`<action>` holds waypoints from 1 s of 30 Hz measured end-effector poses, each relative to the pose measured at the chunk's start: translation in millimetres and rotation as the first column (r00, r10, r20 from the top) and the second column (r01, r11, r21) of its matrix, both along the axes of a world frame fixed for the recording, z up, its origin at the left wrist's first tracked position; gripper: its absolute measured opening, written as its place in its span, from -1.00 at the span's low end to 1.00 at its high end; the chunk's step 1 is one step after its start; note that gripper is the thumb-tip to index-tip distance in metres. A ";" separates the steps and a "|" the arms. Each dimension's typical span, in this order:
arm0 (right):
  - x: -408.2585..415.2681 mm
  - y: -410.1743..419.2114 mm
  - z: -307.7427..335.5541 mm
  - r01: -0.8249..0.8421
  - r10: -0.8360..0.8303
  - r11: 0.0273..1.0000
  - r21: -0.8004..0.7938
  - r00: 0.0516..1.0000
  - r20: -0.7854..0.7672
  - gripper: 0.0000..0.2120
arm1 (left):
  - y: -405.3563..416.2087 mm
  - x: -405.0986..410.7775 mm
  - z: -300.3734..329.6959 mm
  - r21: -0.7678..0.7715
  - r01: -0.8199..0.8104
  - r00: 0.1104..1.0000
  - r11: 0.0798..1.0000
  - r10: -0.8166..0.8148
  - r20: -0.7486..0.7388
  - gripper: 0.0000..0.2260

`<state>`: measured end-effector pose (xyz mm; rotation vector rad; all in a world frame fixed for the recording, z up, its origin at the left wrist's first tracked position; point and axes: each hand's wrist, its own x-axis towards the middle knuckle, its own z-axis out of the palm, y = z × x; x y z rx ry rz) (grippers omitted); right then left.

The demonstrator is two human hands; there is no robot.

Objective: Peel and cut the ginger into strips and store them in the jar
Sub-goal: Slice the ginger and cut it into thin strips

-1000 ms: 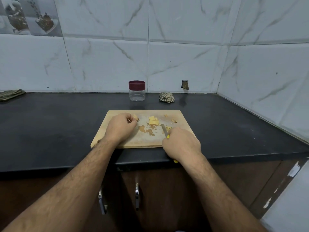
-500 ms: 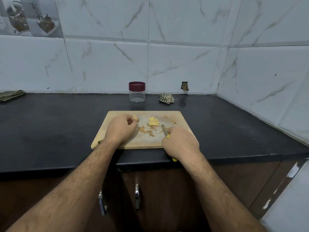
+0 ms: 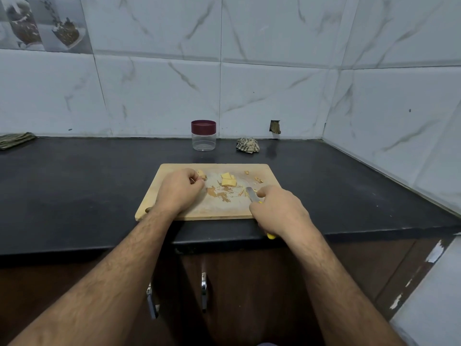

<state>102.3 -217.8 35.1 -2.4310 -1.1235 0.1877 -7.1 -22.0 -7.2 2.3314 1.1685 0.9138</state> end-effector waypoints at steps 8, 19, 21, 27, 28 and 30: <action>-3.1 -5.3 -2.5 -0.048 0.048 0.998 0.030 0.999 0.007 -0.59 | 1.8 1.1 0.0 -0.002 0.002 1.000 1.000 -0.002 -0.007 -0.88; 1.7 16.7 -14.9 0.024 -0.028 0.997 0.070 0.998 0.047 -0.78 | -5.9 34.7 18.2 0.153 0.133 0.974 0.979 -0.100 -0.205 -0.72; 2.6 22.2 -15.8 0.024 -0.028 0.997 0.074 0.998 0.052 -0.82 | -5.2 46.6 22.1 0.171 0.197 0.950 0.965 -0.144 -0.279 -0.68; 3.5 26.8 -16.2 0.027 -0.031 0.995 0.093 0.998 0.049 -0.70 | -0.7 63.1 24.6 0.179 0.267 0.890 0.947 -0.171 -0.422 -0.72; 4.0 26.6 -16.8 0.024 -0.030 0.995 0.098 0.998 0.053 -0.68 | -0.5 62.9 24.6 0.171 0.266 0.888 0.949 -0.173 -0.426 -0.73; 5.3 26.2 -16.9 0.022 -0.028 0.995 0.096 0.998 0.053 -0.70 | -0.1 61.8 24.7 0.153 0.260 0.894 0.953 -0.177 -0.412 -0.77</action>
